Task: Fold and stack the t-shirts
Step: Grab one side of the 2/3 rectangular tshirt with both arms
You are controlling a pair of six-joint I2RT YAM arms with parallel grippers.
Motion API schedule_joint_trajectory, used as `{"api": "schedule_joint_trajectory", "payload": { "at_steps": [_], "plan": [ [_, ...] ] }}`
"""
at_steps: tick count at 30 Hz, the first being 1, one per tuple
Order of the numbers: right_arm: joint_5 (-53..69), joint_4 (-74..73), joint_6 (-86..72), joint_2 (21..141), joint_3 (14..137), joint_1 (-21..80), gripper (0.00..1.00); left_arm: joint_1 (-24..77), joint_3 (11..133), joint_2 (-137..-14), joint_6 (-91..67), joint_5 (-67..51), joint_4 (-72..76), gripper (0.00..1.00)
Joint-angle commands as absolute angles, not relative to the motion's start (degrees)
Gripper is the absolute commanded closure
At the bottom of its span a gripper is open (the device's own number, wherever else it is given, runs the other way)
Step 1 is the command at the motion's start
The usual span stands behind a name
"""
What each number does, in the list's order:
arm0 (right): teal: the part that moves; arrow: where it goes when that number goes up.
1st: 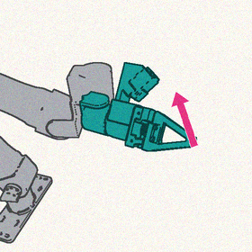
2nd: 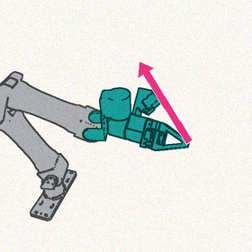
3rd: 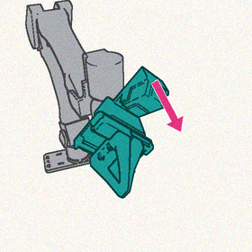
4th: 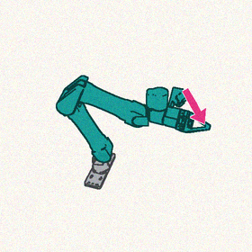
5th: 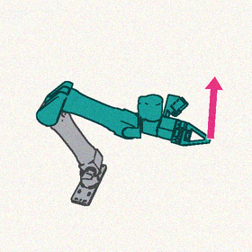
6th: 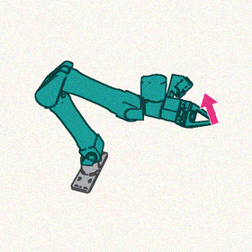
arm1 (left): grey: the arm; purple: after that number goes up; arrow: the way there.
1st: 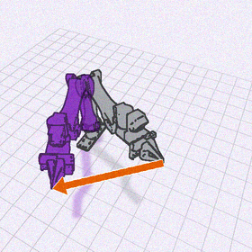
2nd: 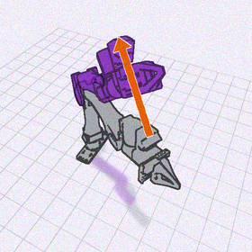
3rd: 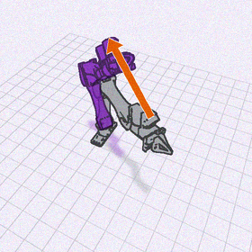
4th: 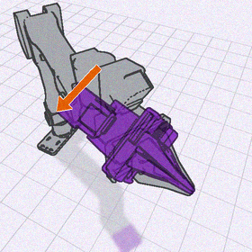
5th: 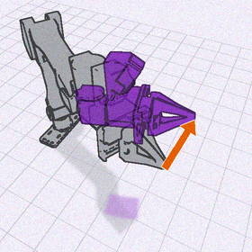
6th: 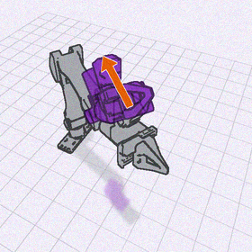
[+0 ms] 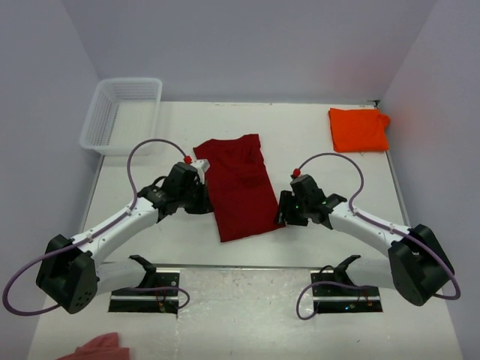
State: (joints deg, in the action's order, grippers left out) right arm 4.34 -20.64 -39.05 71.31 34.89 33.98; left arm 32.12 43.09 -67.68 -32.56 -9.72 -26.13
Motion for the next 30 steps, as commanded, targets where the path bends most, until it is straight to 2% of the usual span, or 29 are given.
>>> {"api": "schedule_joint_trajectory", "payload": {
  "at_steps": [1,4,23,25,29,30],
  "plan": [
    [5.71,-17.14,-42.01,71.98,33.49,33.75,0.48,32.96,41.40,-65.92,-34.28,-10.37,-26.01,1.00],
    [5.80,-15.56,-43.68,71.98,31.73,33.75,0.53,33.13,40.43,-64.95,-34.45,-10.55,-26.10,1.00],
    [2.38,-15.29,-46.75,71.98,30.50,33.75,0.55,33.84,37.00,-63.02,-34.98,-11.16,-27.33,1.00],
    [2.11,-15.38,-46.85,72.51,30.76,33.75,0.60,33.84,36.39,-63.02,-35.33,-10.99,-27.33,1.00],
    [2.37,-15.03,-47.11,73.56,30.94,33.75,0.95,33.93,35.07,-62.67,-37.09,-9.49,-28.30,1.00],
    [3.59,-14.25,-47.11,73.74,30.59,33.75,1.00,33.93,34.46,-62.67,-37.70,-9.32,-28.47,0.97]
  ]
}}
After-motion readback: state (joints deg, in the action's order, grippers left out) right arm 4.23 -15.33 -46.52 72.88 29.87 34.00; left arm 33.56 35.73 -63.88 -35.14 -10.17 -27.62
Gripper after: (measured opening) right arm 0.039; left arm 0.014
